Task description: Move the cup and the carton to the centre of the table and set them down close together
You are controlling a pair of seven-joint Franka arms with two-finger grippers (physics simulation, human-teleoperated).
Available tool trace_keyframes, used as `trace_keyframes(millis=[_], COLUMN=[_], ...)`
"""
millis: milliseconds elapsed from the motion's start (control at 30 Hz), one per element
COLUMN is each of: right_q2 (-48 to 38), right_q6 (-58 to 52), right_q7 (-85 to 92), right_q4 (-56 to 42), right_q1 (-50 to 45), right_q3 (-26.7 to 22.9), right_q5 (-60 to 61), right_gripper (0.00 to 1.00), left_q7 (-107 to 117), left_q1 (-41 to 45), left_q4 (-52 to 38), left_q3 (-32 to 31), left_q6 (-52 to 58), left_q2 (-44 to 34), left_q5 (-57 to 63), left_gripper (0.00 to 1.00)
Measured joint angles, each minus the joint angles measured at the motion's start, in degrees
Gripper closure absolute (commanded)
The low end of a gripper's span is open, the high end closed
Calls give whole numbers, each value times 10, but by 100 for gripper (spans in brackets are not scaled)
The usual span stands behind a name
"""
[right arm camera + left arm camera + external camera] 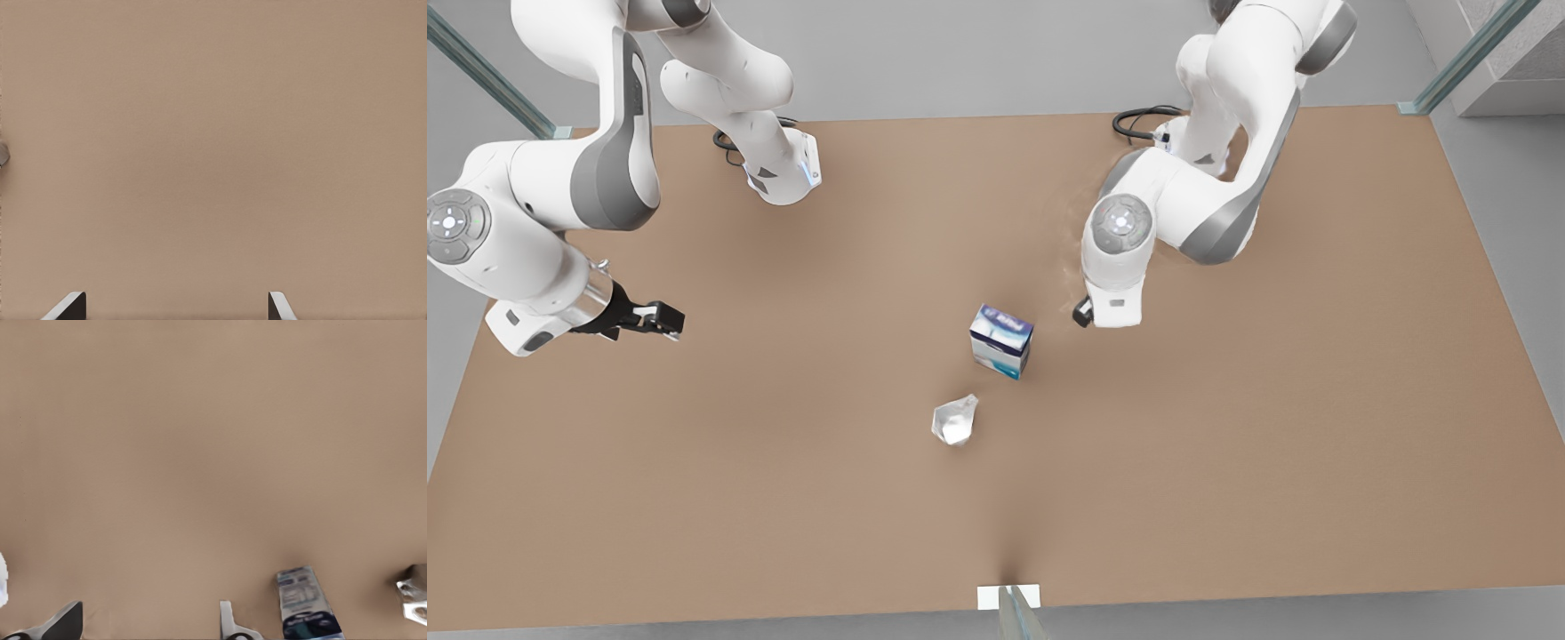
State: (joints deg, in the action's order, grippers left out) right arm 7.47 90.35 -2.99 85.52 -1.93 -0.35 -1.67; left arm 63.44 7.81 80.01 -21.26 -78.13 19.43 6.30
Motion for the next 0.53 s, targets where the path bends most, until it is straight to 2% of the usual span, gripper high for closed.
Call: trace_keyframes(millis=[33,67,100,133,200,233,433,500,533], right_q2=[1,1,3,4,5,5,8,8,8], right_q6=[0,1,1,1,0,-1,-1,-1,-1], right_q7=[0,0,0,1,5,5,31,31,31], right_q4=[0,0,0,-1,-17,-27,-29,-29,-29], right_q1=[0,0,0,0,-1,-1,19,11,11], right_q3=[0,0,0,0,0,0,-2,-1,-1], right_q5=[0,0,-1,-2,-4,-3,-5,-6,-6], right_gripper=[0,0,0,0,0,0,0,0,0], left_q7=[-191,-382,-567,-600,-602,-602,-602,-600,-600], left_q1=[-105,-157,-157,-146,-173,-175,-73,-41,-98], left_q4=[-6,-6,-7,4,93,99,99,98,96], left_q3=[0,1,16,69,104,108,106,106,107], left_q6=[28,28,18,1,-38,-41,-43,-45,-61], left_q2=[1,0,-27,-91,-206,-214,-205,-122,-89], left_q5=[-6,2,10,2,-27,-37,-62,-63,-62], left_gripper=[0,0,0,0,0,0,0,0,0])
